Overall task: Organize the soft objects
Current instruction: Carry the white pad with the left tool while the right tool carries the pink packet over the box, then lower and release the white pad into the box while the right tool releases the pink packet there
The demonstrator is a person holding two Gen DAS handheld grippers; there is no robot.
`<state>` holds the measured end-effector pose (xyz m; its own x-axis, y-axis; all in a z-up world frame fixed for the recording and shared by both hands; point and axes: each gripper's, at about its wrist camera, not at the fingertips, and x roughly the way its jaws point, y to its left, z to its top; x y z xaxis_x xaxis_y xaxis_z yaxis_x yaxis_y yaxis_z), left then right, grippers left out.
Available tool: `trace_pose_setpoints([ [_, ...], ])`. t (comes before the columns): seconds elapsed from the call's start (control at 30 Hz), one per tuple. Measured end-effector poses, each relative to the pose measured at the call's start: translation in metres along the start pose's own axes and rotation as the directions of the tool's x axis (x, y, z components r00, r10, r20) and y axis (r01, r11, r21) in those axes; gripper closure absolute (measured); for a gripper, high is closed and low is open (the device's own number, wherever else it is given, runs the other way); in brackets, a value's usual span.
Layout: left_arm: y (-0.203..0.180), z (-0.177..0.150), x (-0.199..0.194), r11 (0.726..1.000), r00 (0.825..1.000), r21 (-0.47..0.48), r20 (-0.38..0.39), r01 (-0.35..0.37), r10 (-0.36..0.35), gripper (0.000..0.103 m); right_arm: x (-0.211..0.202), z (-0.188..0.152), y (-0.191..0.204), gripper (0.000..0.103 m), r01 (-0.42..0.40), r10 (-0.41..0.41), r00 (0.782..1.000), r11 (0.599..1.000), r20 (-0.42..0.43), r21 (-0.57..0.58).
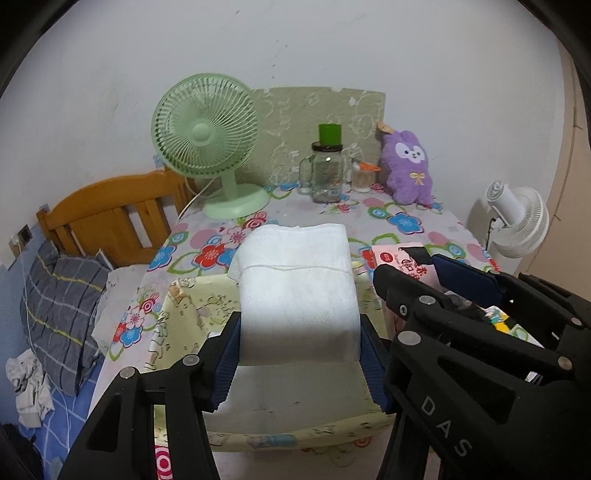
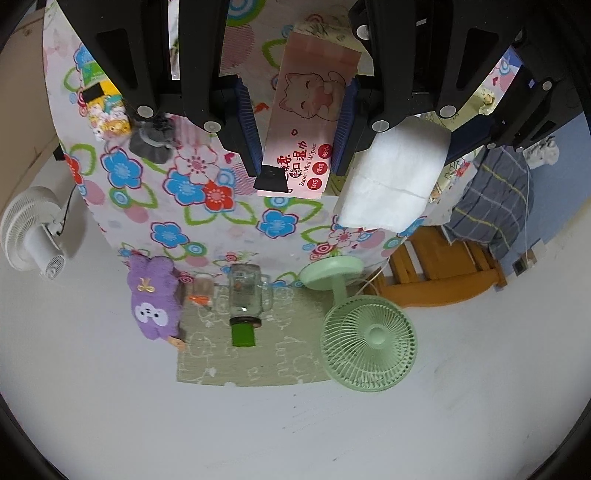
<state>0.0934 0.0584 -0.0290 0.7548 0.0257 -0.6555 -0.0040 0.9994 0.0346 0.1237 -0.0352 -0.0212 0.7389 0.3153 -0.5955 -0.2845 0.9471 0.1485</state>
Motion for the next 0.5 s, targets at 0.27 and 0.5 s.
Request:
trace_pose_setpoints([
  [0.27,0.015,-0.006,0.019,0.999,0.998,0.031,-0.056,-0.031,0.033,0.042,0.028,0.001,0.013,0.061,-0.058,0.058,0.996,0.998,-0.068,0.002],
  [0.5,0.03,-0.012,0.037,1.0,0.993,0.013,-0.116,-0.025,0.026,0.042,0.049,-0.003,0.023,0.061,-0.054,0.053,0.993,0.999,-0.104,-0.006],
])
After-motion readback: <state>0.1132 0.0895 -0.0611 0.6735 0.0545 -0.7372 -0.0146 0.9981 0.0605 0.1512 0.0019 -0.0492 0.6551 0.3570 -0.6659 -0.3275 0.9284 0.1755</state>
